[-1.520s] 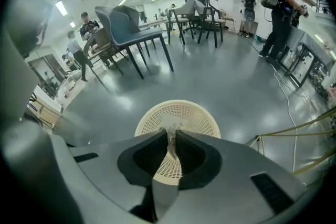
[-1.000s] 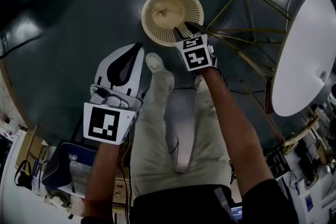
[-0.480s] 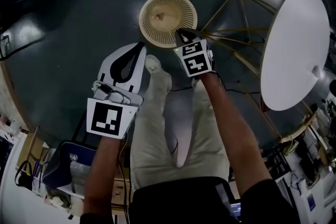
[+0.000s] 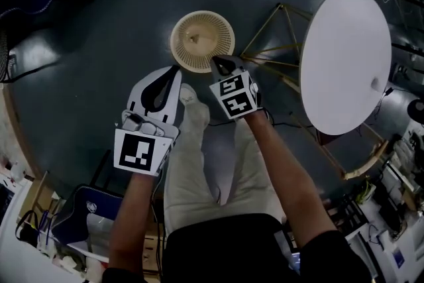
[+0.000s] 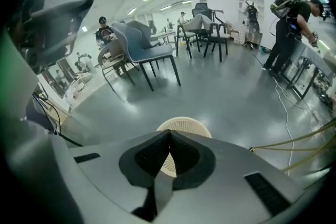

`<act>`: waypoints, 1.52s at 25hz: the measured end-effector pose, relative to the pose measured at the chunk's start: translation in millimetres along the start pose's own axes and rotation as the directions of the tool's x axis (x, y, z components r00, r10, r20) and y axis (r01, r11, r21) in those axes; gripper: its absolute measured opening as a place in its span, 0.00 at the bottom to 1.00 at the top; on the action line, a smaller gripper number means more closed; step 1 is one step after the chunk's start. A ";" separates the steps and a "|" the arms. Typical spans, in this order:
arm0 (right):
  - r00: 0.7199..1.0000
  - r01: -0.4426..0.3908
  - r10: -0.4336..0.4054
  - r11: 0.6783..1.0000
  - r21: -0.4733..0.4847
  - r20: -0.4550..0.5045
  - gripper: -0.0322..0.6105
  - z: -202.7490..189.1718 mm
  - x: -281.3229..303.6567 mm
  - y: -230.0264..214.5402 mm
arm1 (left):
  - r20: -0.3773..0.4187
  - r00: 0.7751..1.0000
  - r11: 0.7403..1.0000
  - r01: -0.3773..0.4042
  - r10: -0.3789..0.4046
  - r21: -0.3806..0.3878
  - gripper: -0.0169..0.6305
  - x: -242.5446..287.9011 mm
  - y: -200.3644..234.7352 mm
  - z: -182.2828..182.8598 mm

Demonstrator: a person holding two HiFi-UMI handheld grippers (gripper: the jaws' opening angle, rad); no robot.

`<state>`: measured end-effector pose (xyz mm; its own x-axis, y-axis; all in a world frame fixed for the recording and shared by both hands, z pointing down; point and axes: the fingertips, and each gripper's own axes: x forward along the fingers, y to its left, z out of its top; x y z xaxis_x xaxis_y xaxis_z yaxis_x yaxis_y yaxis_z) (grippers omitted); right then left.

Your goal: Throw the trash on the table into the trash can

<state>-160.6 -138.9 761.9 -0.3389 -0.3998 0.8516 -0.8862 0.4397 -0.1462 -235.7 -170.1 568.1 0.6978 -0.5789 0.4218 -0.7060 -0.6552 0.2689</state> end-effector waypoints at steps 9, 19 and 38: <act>0.996 0.014 -0.010 0.999 -0.037 0.091 0.08 33.7 -76.1 8.0 | 0.028 1.000 1.000 -0.003 0.003 0.011 0.05 -24.4 -38.3 38.3; 0.972 0.051 -0.028 0.994 -0.094 0.233 0.08 87.0 -183.5 3.8 | 0.016 0.999 0.998 -0.051 0.050 0.032 0.05 -56.1 -70.8 79.7; 0.866 0.041 -0.079 0.995 0.088 0.493 0.08 141.6 -417.1 -31.2 | 0.104 0.989 0.972 0.076 -0.101 0.223 0.05 -66.8 -205.7 213.1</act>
<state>-36.3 -99.7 340.0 -0.3795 -0.7778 0.5010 -0.9235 0.3507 -0.1551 -111.4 -100.2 300.0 0.7744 -0.5569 0.3003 -0.6063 -0.7889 0.1005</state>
